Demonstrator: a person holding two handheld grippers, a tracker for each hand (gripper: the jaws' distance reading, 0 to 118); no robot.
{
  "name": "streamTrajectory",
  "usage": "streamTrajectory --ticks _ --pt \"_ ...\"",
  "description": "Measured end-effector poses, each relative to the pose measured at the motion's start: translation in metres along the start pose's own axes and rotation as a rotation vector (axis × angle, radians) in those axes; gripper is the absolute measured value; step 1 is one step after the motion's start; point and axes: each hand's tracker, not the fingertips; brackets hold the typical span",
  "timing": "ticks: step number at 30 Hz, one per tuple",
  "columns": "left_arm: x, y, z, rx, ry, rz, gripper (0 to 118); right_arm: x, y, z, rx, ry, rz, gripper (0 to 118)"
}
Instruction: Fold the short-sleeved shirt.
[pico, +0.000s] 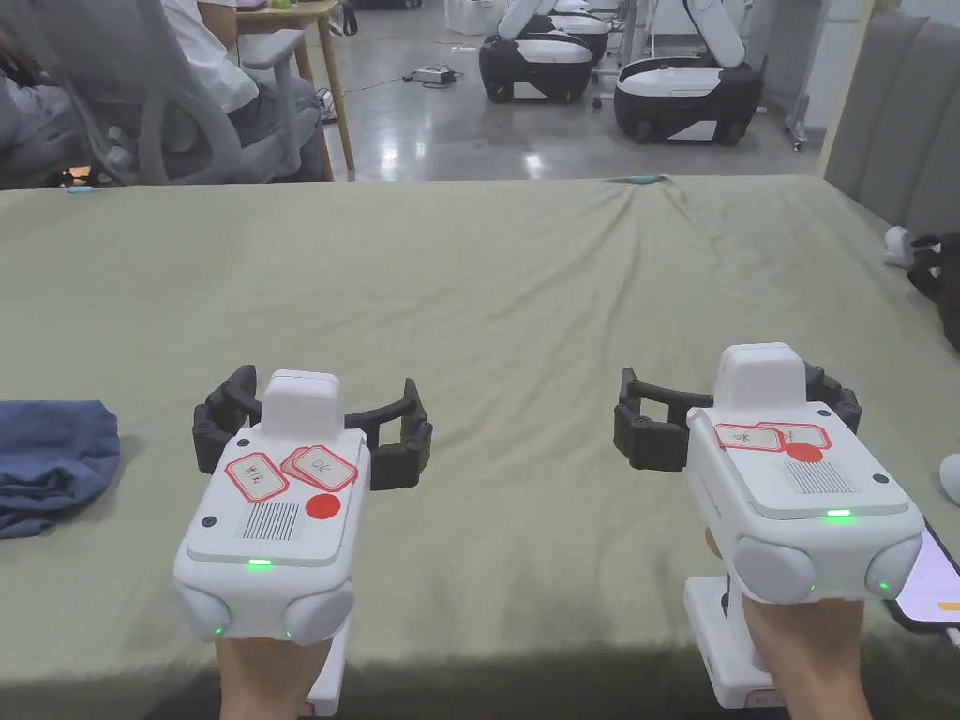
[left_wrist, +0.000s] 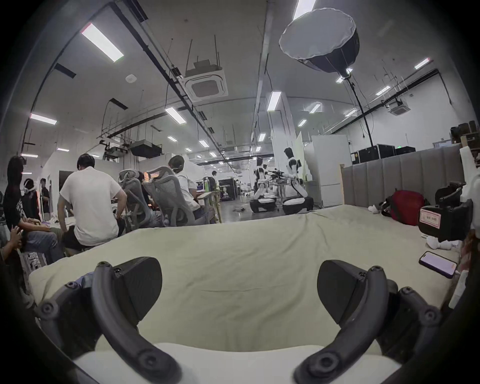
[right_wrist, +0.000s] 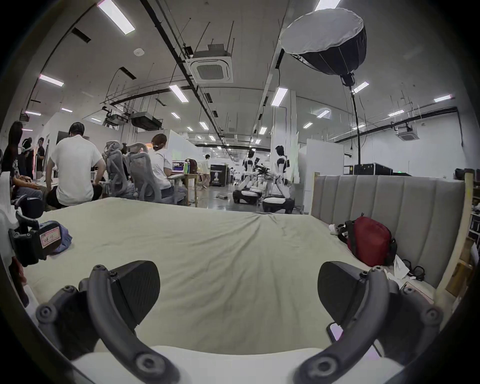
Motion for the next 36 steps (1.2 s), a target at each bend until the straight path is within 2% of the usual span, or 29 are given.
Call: streamTrajectory --ticks 36 --pt "0.0002 0.0004 0.0037 -0.006 -0.001 0.026 118 0.0013 0.0013 0.0036 -0.005 0.001 0.005 118"
